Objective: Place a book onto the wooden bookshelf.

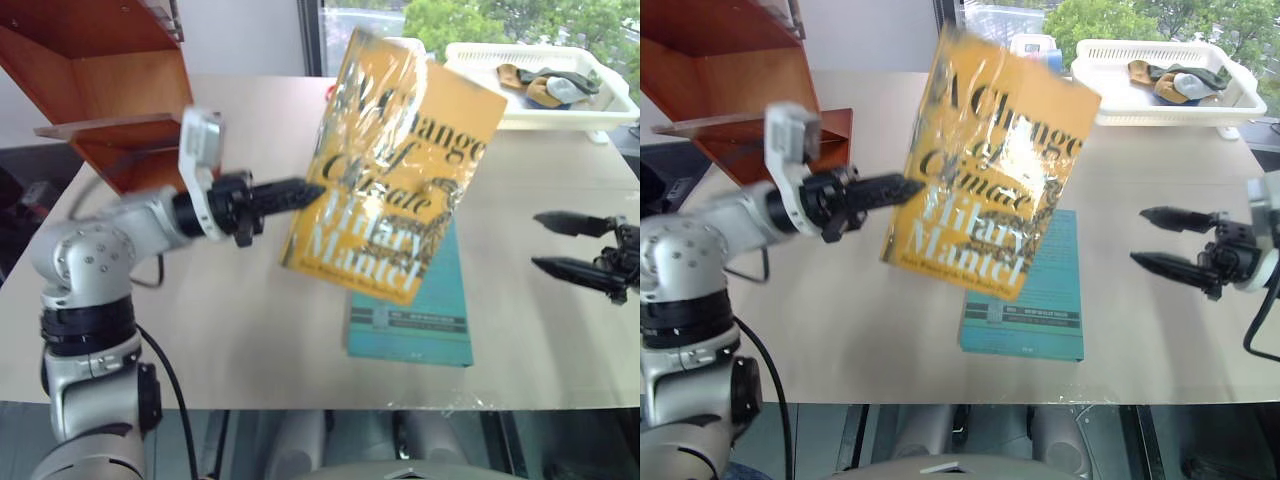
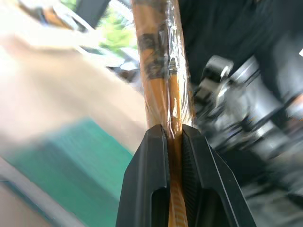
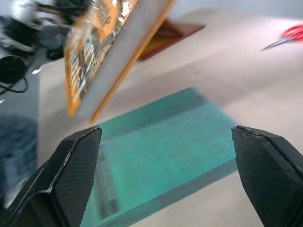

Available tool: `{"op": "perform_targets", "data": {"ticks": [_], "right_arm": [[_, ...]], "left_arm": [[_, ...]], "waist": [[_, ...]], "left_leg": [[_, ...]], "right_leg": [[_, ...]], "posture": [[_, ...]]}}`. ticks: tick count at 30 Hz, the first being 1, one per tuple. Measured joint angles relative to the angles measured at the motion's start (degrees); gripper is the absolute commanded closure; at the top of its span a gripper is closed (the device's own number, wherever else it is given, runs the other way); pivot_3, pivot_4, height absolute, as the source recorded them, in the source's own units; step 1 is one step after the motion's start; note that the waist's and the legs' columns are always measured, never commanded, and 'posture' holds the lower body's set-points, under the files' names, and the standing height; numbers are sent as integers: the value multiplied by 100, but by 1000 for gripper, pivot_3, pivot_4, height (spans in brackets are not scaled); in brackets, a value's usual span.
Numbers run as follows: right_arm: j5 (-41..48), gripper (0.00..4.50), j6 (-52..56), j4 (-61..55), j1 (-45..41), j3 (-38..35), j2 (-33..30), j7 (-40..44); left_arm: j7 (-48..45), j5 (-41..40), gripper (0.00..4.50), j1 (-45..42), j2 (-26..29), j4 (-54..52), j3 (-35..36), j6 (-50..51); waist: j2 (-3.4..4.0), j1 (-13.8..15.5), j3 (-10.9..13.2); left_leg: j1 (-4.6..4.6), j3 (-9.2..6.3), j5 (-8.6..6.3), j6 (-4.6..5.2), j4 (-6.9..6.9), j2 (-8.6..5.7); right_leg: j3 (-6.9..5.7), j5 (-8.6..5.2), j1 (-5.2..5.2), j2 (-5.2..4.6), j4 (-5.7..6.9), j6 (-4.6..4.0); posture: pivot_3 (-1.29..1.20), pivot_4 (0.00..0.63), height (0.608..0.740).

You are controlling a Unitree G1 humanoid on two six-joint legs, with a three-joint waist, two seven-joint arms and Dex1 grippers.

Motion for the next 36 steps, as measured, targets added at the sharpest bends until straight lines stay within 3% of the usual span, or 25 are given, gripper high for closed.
{"op": "perform_targets", "data": {"ticks": [5, 11, 15, 21, 27, 36], "right_arm": [[-356, 0, -257, 686, -838, 492, 38, 368], [-576, 0, -363, 1484, -1520, 659, -30, 698], [-680, 0, -395, 1885, -1810, 697, -56, 882], [-822, 0, -461, 2177, -2163, 877, -40, 1016], [-979, 0, -495, 2632, -2573, 1019, -42, 1083], [-844, 0, -386, 2654, -2827, 1036, 3, 1099]], "left_arm": [[-476, 2066, 4472, -1716, 547, 627, -667, -2671], [-1214, 3821, 4472, -2022, 1555, 1337, -1389, -4790], [-1433, 4962, 4472, -1963, 2626, 2028, -1499, -6142], [-1305, 5703, 4472, -2020, 3041, 2667, -1505, -7096], [-1075, 6128, 4472, -1535, 3644, 3148, -1310, -7241], [-431, 6159, 4472, -989, 3709, 4679, -1103, -7948]], "waist": [[6, 1, 1], [29, -28, 19], [33, -30, 26], [36, 2, 33], [43, -45, 38], [44, -50, 46]], "left_leg": [[-3, 27, 2, -3, -14, -2], [-11, 41, 8, -13, -32, 2], [-52, 44, 2, -3, -28, 5], [-158, 32, 1, 2, 61, 4], [-159, 39, 1, 3, 69, 8], [-159, 62, 1, 3, 89, 15]], "right_leg": [[3, 0, 1, 3, -25, 1], [14, 0, -10, 8, -48, 0], [24, 0, -60, 9, -39, 0], [-3, 1, -151, 9, 37, 2], [5, 0, -170, 10, 80, 2], [29, -1, -191, 14, 124, 1]], "posture": [[0, 150, 740], [0, 150, 740], [0, 150, 740], [0, 150, 740], [0, 150, 740], [0, 150, 740]]}}
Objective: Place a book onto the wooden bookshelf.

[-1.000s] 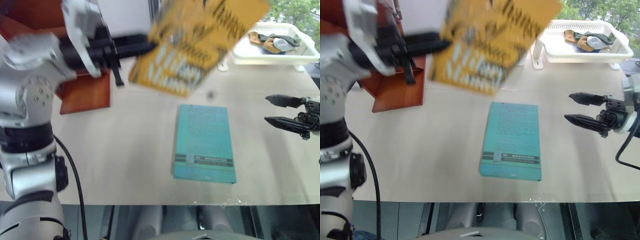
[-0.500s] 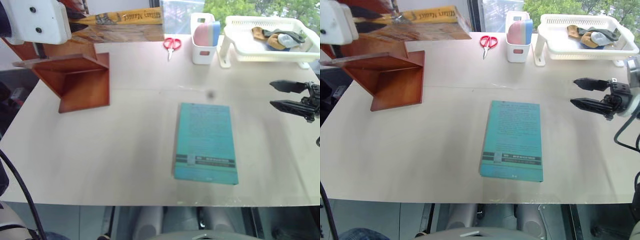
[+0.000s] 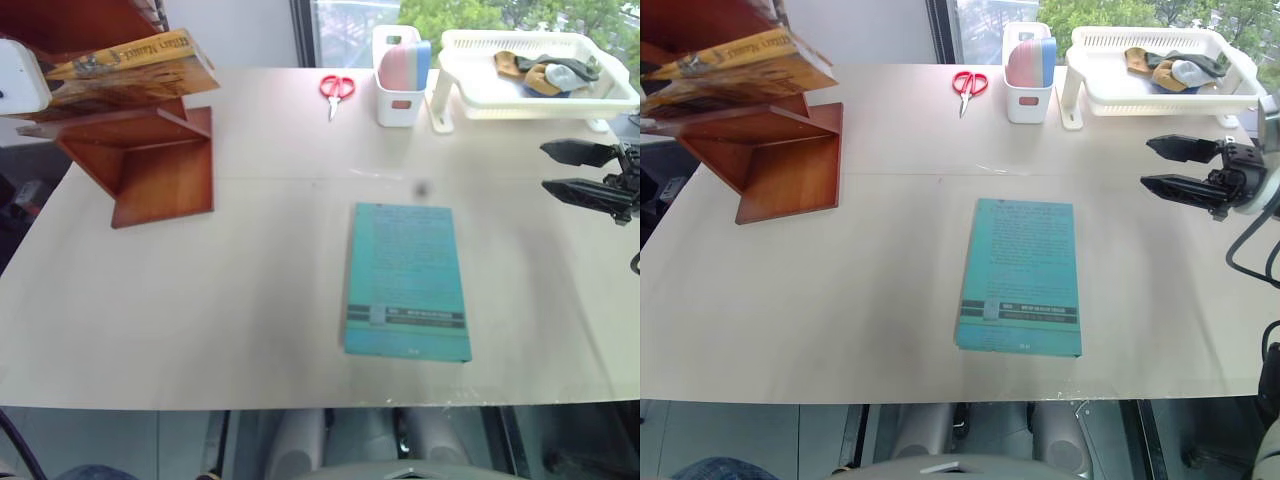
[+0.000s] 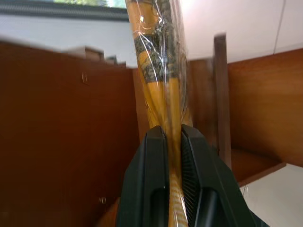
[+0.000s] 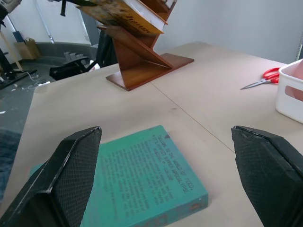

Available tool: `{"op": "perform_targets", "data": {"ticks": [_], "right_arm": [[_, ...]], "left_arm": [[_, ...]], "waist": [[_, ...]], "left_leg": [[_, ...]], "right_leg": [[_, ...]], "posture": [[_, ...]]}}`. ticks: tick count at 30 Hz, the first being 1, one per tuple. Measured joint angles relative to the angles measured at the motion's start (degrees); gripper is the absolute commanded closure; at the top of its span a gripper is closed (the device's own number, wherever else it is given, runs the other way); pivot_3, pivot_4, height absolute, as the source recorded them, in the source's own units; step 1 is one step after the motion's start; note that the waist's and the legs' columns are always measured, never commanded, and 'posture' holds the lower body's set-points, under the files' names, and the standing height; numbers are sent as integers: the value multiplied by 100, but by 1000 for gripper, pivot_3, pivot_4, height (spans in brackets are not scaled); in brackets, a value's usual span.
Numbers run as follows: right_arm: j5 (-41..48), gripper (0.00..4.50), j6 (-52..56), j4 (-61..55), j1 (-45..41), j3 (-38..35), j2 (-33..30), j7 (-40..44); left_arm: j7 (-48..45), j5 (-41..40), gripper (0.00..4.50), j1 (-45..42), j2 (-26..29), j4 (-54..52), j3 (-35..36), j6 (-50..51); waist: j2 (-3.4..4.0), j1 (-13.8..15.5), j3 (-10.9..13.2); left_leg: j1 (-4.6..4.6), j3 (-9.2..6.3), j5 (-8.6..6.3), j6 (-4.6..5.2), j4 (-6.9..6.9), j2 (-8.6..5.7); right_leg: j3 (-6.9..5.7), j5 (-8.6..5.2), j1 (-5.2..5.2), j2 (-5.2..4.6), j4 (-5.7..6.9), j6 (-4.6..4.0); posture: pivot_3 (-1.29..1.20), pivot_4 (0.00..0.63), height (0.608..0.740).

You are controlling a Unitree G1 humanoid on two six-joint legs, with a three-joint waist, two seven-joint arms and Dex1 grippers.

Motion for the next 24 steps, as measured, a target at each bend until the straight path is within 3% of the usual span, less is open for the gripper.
{"op": "perform_targets", "data": {"ticks": [4, 5, 8, 12, 13, 24], "right_arm": [[102, 0, 58, -20, 0, -94, -5, 0], [113, 0, 66, -31, 0, -104, -12, -1], [149, 0, 130, -50, 1, -165, -31, -3], [175, 0, 168, -56, 1, -207, -57, -3], [175, 0, 169, -56, 1, -207, -57, -3], [163, 0, 122, 104, -50, -201, -34, -1]], "left_arm": [[134, 67, 4472, -112, -29, 379, -38, -298], [146, 78, 3560, -136, -29, 446, -52, -333], [149, 132, 2300, -145, -28, 655, -59, -368], [235, 322, 269, -143, -26, 892, -144, -426], [267, 354, 22, -142, -25, 942, -172, -450], [345, 269, 22, 339, 242, 1045, -24, -483]], "waist": [[0, -31, 0], [0, -51, 0], [1, -116, 0], [1, -122, 0], [1, -119, 0], [1, -119, 0]], "left_leg": [[0, -1, 0, 0, 1, 3], [0, -1, 0, 0, 0, 3], [0, 2, 0, 0, 0, 3], [0, 1, 0, 0, 1, 3], [0, 1, 0, 0, 1, 3], [0, 1, 0, 0, 4, 4]], "right_leg": [[0, 0, -2, 4, 3, 0], [0, 0, -2, 4, 3, 0], [2, 0, -2, 4, 4, 0], [1, 0, -2, 4, 7, 0], [1, 0, -2, 4, 6, 0], [1, 1, -2, 2, 8, 0]], "posture": [[0, 150, 740], [0, 150, 740], [0, 150, 740], [0, 150, 740], [0, 150, 740], [0, 150, 740]]}}
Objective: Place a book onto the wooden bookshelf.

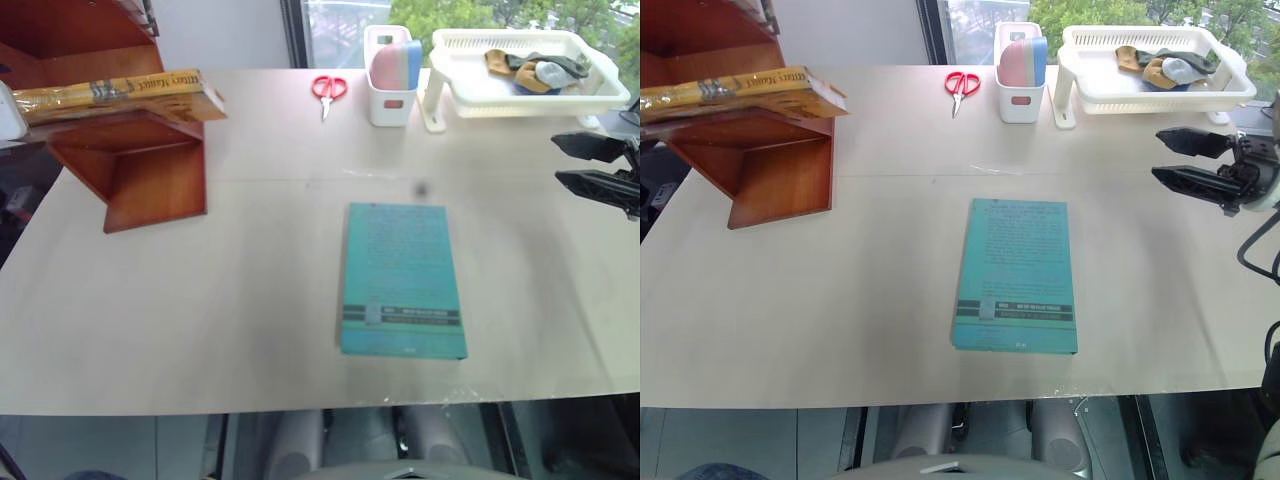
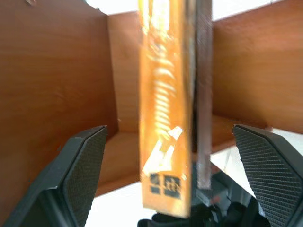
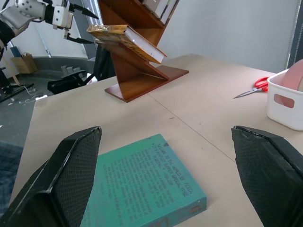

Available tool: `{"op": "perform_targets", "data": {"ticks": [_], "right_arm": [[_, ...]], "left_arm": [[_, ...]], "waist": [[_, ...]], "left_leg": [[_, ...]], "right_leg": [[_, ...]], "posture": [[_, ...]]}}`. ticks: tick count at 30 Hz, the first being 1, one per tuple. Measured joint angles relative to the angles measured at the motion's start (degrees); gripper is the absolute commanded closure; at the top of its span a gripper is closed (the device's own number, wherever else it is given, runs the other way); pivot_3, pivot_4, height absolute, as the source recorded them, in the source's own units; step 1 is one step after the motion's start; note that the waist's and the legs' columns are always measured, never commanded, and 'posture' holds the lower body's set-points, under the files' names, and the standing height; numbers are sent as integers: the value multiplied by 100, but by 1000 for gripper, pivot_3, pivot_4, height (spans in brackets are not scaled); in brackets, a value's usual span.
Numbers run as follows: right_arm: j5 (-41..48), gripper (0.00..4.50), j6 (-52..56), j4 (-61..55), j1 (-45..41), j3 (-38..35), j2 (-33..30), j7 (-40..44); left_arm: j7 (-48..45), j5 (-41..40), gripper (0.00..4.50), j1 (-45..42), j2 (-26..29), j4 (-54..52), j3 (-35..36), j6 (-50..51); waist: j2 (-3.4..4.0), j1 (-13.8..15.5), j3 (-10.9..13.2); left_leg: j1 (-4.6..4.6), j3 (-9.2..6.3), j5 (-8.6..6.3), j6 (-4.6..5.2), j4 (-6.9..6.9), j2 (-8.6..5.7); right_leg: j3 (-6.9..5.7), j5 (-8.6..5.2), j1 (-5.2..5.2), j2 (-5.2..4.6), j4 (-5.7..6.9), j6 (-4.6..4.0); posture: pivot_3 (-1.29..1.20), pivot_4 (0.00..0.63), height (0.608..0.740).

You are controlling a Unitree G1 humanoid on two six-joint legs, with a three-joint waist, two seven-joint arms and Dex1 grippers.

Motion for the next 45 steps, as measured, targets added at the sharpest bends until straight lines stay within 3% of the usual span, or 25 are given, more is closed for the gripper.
{"op": "perform_targets", "data": {"ticks": [7, 10, 11, 14, 17, 19, 22, 26, 29, 38, 45], "right_arm": [[-65, 0, -94, 146, -81, 9, 10, 16], [-83, 0, -95, 195, -122, 16, 9, 25], [-81, 0, -82, 203, -122, 15, -2, 27], [-75, 0, -48, 202, -123, 15, -2, 33], [-53, 0, 1, 196, -123, 15, 7, 35], [44, 0, 84, 130, -119, 9, 68, 38], [147, 0, 212, 7, -95, 0, 93, 40], [510, 0, 603, -334, -60, -46, 136, 40], [832, 0, 946, -500, -52, -153, 147, 40], [1326, 0, 1323, -877, -42, -372, 189, 38], [1318, 0, 1311, -917, -36, -382, 208, 38]], "left_arm": [[-207, -873, 22, 1049, 191, -502, 1094, 378], [-679, -1412, 22, 1860, 118, -1547, 2209, 1147], [-836, -1817, 22, 2096, -109, -2341, 2688, 1862], [-765, -2574, 22, 2110, -399, -3592, 3004, 3099], [-535, -3215, 22, 2070, -583, -4655, 2992, 4030], [63, -3683, 22, 1863, -1337, -5539, 2442, 4747], [743, -3479, 22, 1648, -2369, -5963, 1194, 5158], [1801, -2379, 22, 1110, -4282, -5504, -593, 5194], [2272, -1678, 22, 780, -4997, -4606, -1256, 4716], [3533, -555, 22, -465, -5897, -1254, -1315, 3068], [4737, -458, 22, -1033, -6105, -436, -682, 2727]], "waist": [[1, -3, 0], [1, 10, 1], [1, 26, 0], [1, 37, 0], [5, 21, -2], [41, 27, -18], [43, 39, -15], [34, 85, -11], [31, 81, -8], [33, 94, -9], [32, 168, -9]], "left_leg": [[0, 3, 0, 0, 1, 19], [0, 4, 0, 0, 1, 20], [0, 2, 0, 0, 2, 21], [0, -4, 0, -1, 8, 22], [1, -15, 0, -1, 13, 20], [25, -21, 0, 0, 13, 15], [46, -18, 1, -2, 17, 1], [38, -31, -1, 1, 50, -5], [35, -40, -1, 2, 52, -6], [32, -50, -1, 3, 49, -13], [3, -59, -1, 2, 56, -16]], "right_leg": [[0, 0, -1, -1, 2, 0], [-1, 0, 0, -2, 3, -1], [-3, 0, 2, -3, 5, -1], [-8, 0, 5, -1, 3, 0], [-4, 1, 6, 0, 8, 1], [3, 1, 25, 0, 17, 1], [0, 1, 49, 11, 19, 1], [-3, 4, 68, 14, 9, 4], [0, 4, 62, 14, 7, 4], [0, 4, 58, 7, 6, 4], [-8, 4, 37, 2, 8, 4]], "posture": [[0, 150, 740], [0, 150, 740], [0, 150, 740], [0, 150, 740], [0, 150, 740], [0, 150, 740], [0, 150, 740], [0, 150, 740], [0, 150, 740], [0, 150, 740], [0, 150, 740]]}}
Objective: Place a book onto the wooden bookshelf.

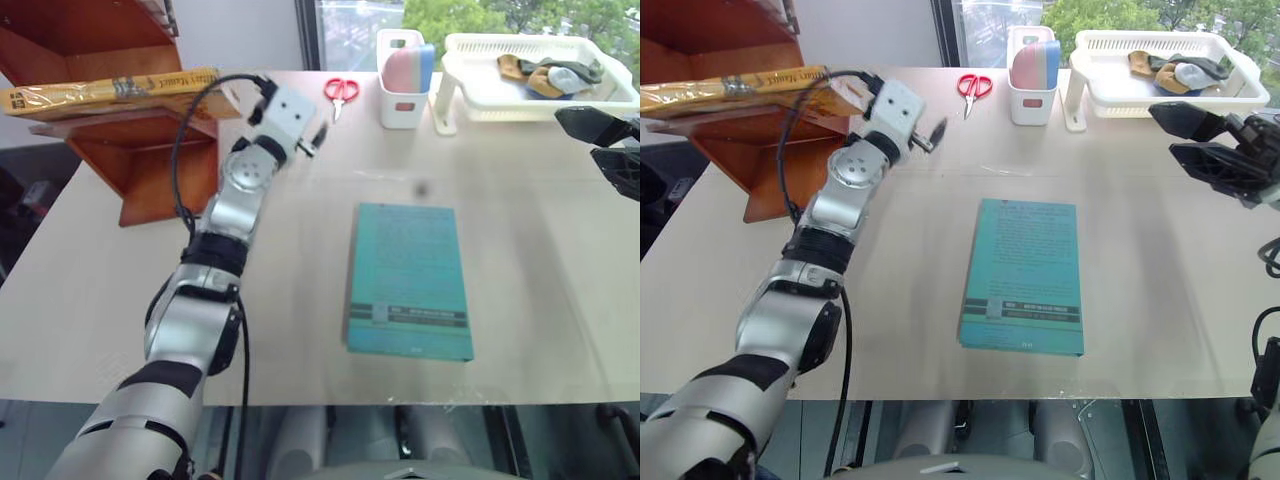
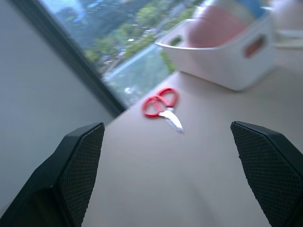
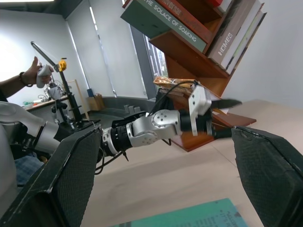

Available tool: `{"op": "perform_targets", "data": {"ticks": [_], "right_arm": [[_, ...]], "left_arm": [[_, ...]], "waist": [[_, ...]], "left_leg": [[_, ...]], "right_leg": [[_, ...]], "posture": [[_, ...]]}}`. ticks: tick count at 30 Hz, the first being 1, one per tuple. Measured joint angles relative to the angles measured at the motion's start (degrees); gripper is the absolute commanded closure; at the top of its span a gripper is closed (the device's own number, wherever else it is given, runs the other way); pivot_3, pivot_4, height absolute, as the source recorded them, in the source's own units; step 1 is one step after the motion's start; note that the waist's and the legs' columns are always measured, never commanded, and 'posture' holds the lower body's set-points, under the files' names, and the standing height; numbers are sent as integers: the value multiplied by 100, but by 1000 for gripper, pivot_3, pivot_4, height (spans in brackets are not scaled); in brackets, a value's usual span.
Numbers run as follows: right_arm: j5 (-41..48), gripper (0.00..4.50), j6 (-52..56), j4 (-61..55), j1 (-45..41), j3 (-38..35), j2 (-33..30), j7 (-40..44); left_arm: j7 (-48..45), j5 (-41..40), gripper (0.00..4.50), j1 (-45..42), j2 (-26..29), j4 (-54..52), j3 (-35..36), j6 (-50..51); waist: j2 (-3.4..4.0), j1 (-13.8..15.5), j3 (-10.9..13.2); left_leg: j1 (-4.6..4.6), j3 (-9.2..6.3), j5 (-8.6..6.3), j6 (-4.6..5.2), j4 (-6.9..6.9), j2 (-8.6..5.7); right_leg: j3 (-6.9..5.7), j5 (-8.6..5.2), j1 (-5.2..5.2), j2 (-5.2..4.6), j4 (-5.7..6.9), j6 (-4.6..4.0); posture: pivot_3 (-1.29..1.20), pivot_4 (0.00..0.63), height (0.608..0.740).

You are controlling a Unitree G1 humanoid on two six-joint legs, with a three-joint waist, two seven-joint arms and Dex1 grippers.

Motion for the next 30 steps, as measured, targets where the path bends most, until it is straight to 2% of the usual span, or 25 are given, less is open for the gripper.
{"op": "perform_targets", "data": {"ticks": [3, 9, 17, 19, 24, 25, 28, 30], "right_arm": [[-36, 0, -20, 10, -1, 3, 5, 2], [-133, 0, -63, 118, -4, 31, 16, 8], [-240, 0, -126, 310, 25, 110, 25, 24], [-228, 0, -124, 240, 418, 115, -8, 28], [-543, 0, -488, -17, 1766, 381, -55, 42], [-892, 0, -825, -64, 2194, 459, -60, 45], [-1530, 0, -1532, 76, 2731, 627, -36, -34], [-2090, 0, -2343, 302, 3081, 646, 52, -216]], "left_arm": [[608, 82, 22, 105, -16, -77, 246, -1], [870, 82, 22, 503, -72, -307, 343, 228], [453, 0, 22, 940, -53, -1032, 464, 654], [3, -106, 22, 1269, -25, -1581, 425, 868], [-913, -457, 22, 2552, 188, -2772, 329, 1703], [-1195, -688, 22, 3169, 261, -3377, 359, 2021], [-1567, -1162, 22, 4163, 322, -4269, 569, 2499], [-1809, -1548, 22, 4974, 443, -5042, 846, 2777]], "waist": [[0, 4, 0], [1, -48, -1], [0, 14, -1], [-2, 38, -3], [1, 23, -5], [0, -7, -6], [1, -29, -6], [3, -24, -6]], "left_leg": [[-2, -2, 0, -1, 0, -2], [-2, 3, 2, -3, -2, 1], [-5, 4, 7, -11, -1, -2], [-5, 5, 9, -15, 0, -2], [-7, -2, 9, -15, -3, -1], [-6, -9, 9, -16, -2, 1], [-2, -7, 4, -7, 1, 6], [49, -3, 0, -1, -12, 7]], "right_leg": [[-2, 0, -1, -2, -1, 0], [3, 0, -12, 0, 11, 0], [-5, 0, -6, -2, 3, 0], [-24, 0, 8, -3, -9, -1], [-14, -1, 1, -4, -8, -1], [-8, -1, 0, -4, -7, -1], [-4, -1, -1, -3, 3, -1], [-3, -1, 41, -4, -2, -1]], "posture": [[0, 150, 740], [0, 150, 740], [0, 150, 740], [0, 150, 740], [0, 150, 740], [0, 150, 740], [0, 150, 740], [0, 150, 740]]}}
